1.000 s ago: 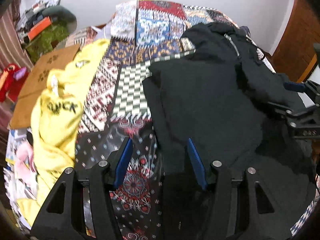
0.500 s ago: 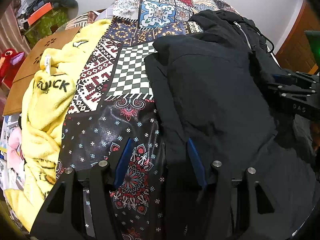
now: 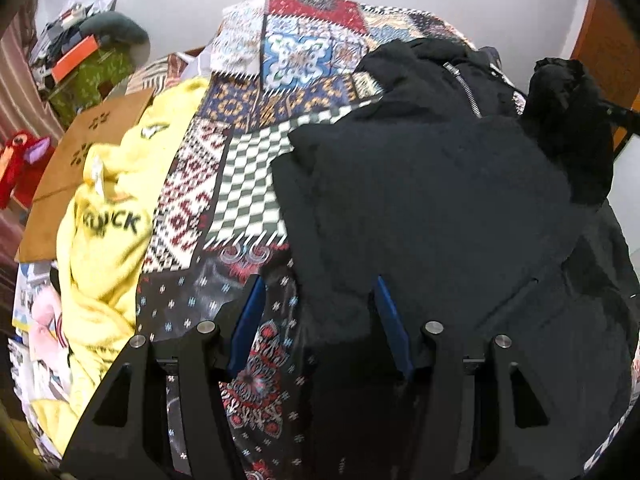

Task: Fold large clothes

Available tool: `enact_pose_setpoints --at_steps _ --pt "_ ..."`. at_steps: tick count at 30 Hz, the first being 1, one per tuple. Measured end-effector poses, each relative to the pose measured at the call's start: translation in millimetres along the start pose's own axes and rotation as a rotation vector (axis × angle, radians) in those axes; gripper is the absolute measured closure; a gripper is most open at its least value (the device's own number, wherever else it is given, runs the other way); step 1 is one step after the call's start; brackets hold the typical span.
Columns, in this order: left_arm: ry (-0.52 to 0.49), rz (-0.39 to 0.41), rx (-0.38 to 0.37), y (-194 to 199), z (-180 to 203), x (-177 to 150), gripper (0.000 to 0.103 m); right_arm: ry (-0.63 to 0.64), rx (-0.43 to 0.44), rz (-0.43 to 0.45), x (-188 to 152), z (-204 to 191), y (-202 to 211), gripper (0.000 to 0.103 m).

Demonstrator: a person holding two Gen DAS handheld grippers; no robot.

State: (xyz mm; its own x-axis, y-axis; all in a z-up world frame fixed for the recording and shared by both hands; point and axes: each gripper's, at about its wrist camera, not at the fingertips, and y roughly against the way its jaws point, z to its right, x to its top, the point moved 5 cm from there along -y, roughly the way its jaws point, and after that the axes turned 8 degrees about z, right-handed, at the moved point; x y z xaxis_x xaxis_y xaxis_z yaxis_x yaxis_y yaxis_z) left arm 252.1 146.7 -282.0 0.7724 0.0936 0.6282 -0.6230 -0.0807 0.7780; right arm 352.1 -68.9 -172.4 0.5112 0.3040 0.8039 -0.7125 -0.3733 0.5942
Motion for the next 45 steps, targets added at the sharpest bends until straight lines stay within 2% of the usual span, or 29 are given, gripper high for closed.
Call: enact_pose_setpoints --at_steps 3,7,18,21,23,27,30,33,37,39,42,45 --pt "-0.003 -0.01 -0.012 -7.9 10.2 3.3 0.046 -0.055 -0.009 0.018 -0.3 19.9 6.9 0.084" --pt "-0.027 -0.076 0.001 -33.9 25.3 -6.2 0.046 -0.136 -0.001 -0.012 -17.3 43.1 -0.3 0.084" --pt "-0.013 -0.078 0.033 -46.5 25.4 -14.1 0.036 -0.309 0.034 -0.208 -100.4 85.1 -35.5 0.083" --pt "-0.017 -0.065 0.044 -45.7 26.3 -15.5 0.035 -0.347 0.046 -0.252 -117.2 92.2 -38.4 0.081" --pt "-0.018 -0.061 0.048 -45.1 26.5 -15.5 0.035 -0.362 0.042 -0.266 -123.9 95.6 -36.9 0.074" --pt "-0.027 -0.065 0.058 -44.1 27.1 -14.5 0.035 -0.328 -0.035 -0.293 -135.3 105.6 -25.9 0.071" --pt "-0.056 -0.081 0.071 -42.2 29.7 -8.7 0.035 -0.323 -0.051 -0.312 -139.6 113.1 -14.0 0.065" --pt "-0.077 -0.052 0.062 -31.4 37.5 4.7 0.035 -0.346 -0.054 -0.302 -141.2 125.4 2.5 0.064" --pt "-0.104 0.003 0.041 -14.4 54.4 25.0 0.035 -0.417 -0.065 -0.264 -141.2 151.2 28.2 0.052" --pt "-0.117 0.036 0.028 -5.5 65.9 38.4 0.035 -0.462 -0.081 -0.229 -140.4 168.0 41.9 0.05" --pt "-0.128 0.083 -0.01 5.2 89.3 60.2 0.035 -0.554 -0.131 -0.174 -147.3 204.9 65.1 0.044" --pt "-0.146 0.113 -0.042 9.3 111.9 75.2 0.035 -0.653 -0.186 -0.17 -162.2 237.7 74.5 0.041"
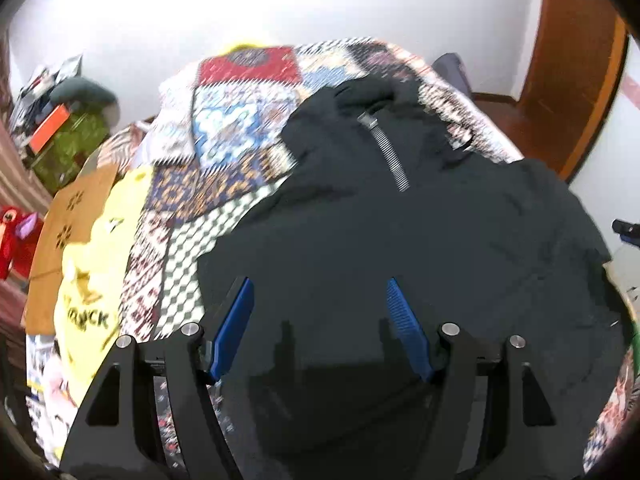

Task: Fold large clothes

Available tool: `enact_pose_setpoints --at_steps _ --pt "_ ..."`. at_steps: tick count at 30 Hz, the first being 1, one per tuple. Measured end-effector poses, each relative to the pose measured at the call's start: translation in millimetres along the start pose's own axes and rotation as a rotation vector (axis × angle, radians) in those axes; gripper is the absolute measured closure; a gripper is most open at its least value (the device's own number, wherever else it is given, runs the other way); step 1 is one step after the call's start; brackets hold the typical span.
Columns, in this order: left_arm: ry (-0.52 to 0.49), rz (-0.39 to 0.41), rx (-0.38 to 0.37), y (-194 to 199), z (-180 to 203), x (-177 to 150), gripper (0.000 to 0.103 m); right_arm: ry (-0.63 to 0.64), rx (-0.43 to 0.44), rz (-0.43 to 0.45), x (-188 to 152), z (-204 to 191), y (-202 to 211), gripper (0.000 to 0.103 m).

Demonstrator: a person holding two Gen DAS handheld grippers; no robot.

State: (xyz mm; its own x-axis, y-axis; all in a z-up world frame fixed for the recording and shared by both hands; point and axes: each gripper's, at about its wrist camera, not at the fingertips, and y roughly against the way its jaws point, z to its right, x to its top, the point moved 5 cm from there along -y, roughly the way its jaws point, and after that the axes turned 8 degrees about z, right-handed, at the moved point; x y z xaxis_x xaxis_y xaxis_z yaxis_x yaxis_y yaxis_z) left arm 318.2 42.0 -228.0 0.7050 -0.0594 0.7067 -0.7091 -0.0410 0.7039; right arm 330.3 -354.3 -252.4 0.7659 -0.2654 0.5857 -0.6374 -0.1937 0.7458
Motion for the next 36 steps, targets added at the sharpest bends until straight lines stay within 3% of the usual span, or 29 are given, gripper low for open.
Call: enact_pose_setpoints --at_steps 8,15,20,27,30,34,36 --pt "-0.046 0.005 -0.064 -15.1 46.8 13.3 0.035 -0.26 -0.08 -0.063 -12.3 94.4 -17.4 0.041" --pt "-0.061 -0.047 -0.111 -37.4 75.6 2.6 0.035 -0.482 0.008 -0.134 -23.5 118.1 -56.2 0.038" --pt "-0.066 -0.057 -0.127 -45.2 82.8 0.1 0.035 -0.529 -0.004 -0.099 -11.5 124.9 -68.6 0.038" --pt "-0.063 -0.055 -0.123 -47.0 81.1 0.6 0.035 -0.522 -0.087 -0.041 2.5 134.5 -87.8 0.041" --pt "-0.06 -0.047 -0.123 -44.4 77.6 1.1 0.035 -0.49 -0.129 -0.025 9.6 132.5 -89.0 0.054" --pt "-0.069 -0.032 -0.106 -39.3 74.4 1.0 0.035 -0.375 -0.22 -0.007 21.6 123.0 -80.4 0.086" --pt "-0.071 -0.019 -0.108 -34.9 72.1 0.9 0.035 -0.328 -0.24 0.018 29.0 117.1 -70.6 0.092"
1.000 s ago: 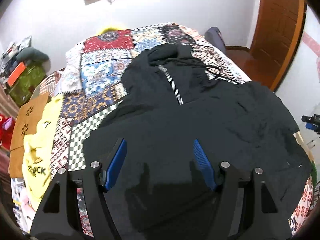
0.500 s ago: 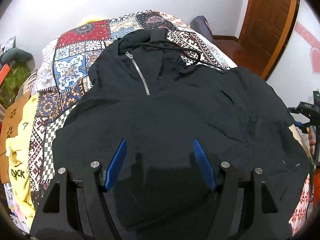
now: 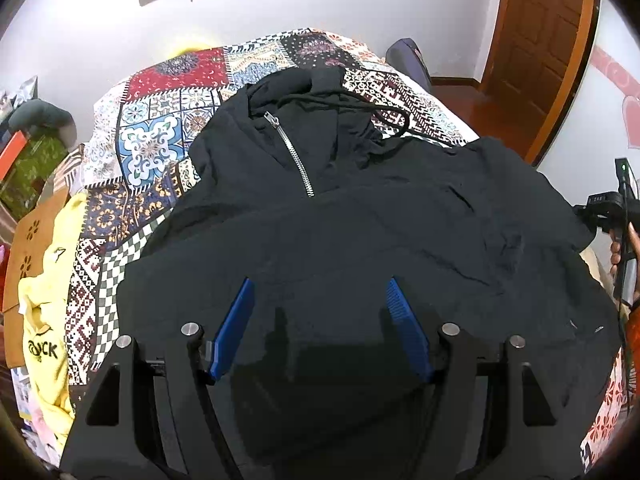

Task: Fold large clothes

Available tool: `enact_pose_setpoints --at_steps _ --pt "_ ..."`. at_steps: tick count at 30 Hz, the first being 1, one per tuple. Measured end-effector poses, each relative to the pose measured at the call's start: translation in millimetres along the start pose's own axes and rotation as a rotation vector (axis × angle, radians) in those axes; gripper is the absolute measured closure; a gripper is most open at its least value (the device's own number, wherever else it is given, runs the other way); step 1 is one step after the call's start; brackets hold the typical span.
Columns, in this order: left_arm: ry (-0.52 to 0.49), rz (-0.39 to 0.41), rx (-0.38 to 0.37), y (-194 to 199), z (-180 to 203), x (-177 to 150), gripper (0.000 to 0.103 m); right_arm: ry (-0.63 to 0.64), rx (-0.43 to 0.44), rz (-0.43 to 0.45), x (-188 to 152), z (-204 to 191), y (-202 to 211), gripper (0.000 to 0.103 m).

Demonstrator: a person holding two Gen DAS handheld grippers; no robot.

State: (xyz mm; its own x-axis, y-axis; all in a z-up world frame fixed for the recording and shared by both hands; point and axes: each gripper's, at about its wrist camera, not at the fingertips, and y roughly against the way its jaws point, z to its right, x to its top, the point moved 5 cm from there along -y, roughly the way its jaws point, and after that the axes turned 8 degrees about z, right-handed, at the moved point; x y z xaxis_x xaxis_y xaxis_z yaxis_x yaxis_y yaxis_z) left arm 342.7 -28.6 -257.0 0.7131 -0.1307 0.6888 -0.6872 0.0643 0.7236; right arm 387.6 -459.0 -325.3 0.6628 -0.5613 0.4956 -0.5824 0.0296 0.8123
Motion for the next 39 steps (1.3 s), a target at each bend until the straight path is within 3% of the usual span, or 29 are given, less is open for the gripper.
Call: enact_pose_setpoints --at_steps 8,13,17,24,28,32,39 --pt "0.005 0.031 -0.002 13.1 -11.2 -0.8 0.035 0.12 0.079 0.182 27.2 -48.8 70.6 0.095" --pt "0.009 0.05 0.005 25.2 -21.5 -2.9 0.035 0.192 0.214 0.266 33.2 -100.7 119.1 0.096" --pt "0.022 0.068 0.01 36.9 -32.0 -4.7 0.035 0.305 0.327 0.293 17.4 -158.5 152.8 0.096" --pt "0.049 0.084 0.018 52.4 -51.3 -11.2 0.035 0.48 0.494 0.225 -45.4 -246.6 167.7 0.096" --pt "0.052 0.089 0.026 59.0 -59.8 -16.5 0.035 0.557 0.544 0.154 -88.5 -279.7 160.4 0.096" --pt "0.066 0.082 0.032 62.6 -69.0 -25.2 0.035 0.631 0.562 0.061 -132.5 -301.4 144.0 0.096" --pt "0.099 0.048 0.035 60.1 -80.3 -42.7 0.035 0.772 0.513 -0.122 -209.9 -312.7 104.3 0.096"
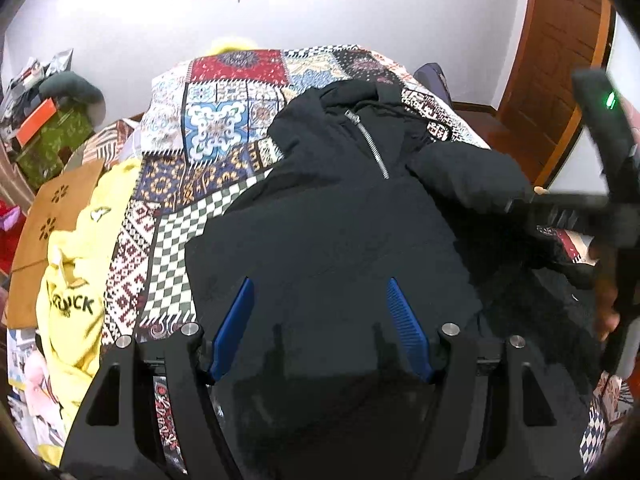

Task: Fold large clothes

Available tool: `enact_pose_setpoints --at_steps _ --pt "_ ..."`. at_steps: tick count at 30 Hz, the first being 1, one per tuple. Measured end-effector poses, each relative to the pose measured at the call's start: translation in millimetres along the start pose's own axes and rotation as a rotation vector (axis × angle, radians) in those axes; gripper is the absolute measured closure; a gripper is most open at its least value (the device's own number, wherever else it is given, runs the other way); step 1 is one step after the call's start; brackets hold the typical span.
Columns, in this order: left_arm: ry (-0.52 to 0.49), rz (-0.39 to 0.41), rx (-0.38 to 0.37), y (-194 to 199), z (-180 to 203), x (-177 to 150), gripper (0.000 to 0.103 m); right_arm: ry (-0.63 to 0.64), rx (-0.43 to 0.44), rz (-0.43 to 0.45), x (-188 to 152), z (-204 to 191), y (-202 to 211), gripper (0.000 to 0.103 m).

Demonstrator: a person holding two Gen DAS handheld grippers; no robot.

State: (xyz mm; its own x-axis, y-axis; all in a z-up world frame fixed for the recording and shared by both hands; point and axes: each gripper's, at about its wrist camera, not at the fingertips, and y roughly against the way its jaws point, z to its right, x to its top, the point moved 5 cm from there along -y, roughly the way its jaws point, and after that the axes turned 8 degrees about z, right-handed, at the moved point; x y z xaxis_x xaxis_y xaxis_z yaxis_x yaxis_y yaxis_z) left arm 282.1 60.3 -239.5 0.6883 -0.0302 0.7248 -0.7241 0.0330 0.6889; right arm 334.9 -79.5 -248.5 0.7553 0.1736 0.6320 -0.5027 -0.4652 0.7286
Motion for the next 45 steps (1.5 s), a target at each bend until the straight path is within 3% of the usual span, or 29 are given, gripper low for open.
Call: enact_pose_setpoints --at_steps 6,10,14,18,21,26,32,36,41,45 --pt "0.01 -0.034 0.005 -4.2 -5.4 -12.8 0.035 0.054 -0.017 -0.132 -30.0 -7.5 -20.3 0.092" --pt "-0.005 -0.045 0.006 -5.2 -0.9 -16.0 0.035 -0.017 0.05 -0.195 -39.1 -5.4 -15.7 0.064" --pt "-0.023 -0.048 0.002 -5.0 8.3 -14.9 0.035 -0.02 0.085 -0.204 -44.2 -2.3 4.0 0.062" --pt "-0.03 -0.041 -0.009 -3.9 15.9 -11.4 0.035 -0.03 0.088 -0.171 -43.7 12.3 30.1 0.062" --pt "-0.031 -0.037 -0.016 -3.9 21.8 -9.1 0.035 -0.07 0.05 -0.099 -36.6 37.6 52.8 0.058" --pt "-0.033 -0.042 -0.028 -6.3 32.6 -7.5 0.035 -0.217 -0.022 -0.014 -27.7 88.4 66.1 0.054" --pt "-0.041 -0.052 -0.032 -10.9 40.8 -8.4 0.035 -0.434 -0.056 -0.03 -38.1 142.6 49.0 0.054" --pt "-0.031 -0.065 -0.031 -14.7 41.4 -10.2 0.035 -0.516 -0.036 -0.05 -46.3 153.8 27.6 0.054" --pt "-0.014 -0.082 -0.029 -21.1 38.1 -13.6 0.035 -0.529 -0.036 -0.035 -47.9 155.1 15.0 0.054" --pt "-0.002 -0.09 -0.029 -23.2 36.4 -16.5 0.035 -0.523 -0.09 0.026 -44.5 157.7 14.2 0.058"
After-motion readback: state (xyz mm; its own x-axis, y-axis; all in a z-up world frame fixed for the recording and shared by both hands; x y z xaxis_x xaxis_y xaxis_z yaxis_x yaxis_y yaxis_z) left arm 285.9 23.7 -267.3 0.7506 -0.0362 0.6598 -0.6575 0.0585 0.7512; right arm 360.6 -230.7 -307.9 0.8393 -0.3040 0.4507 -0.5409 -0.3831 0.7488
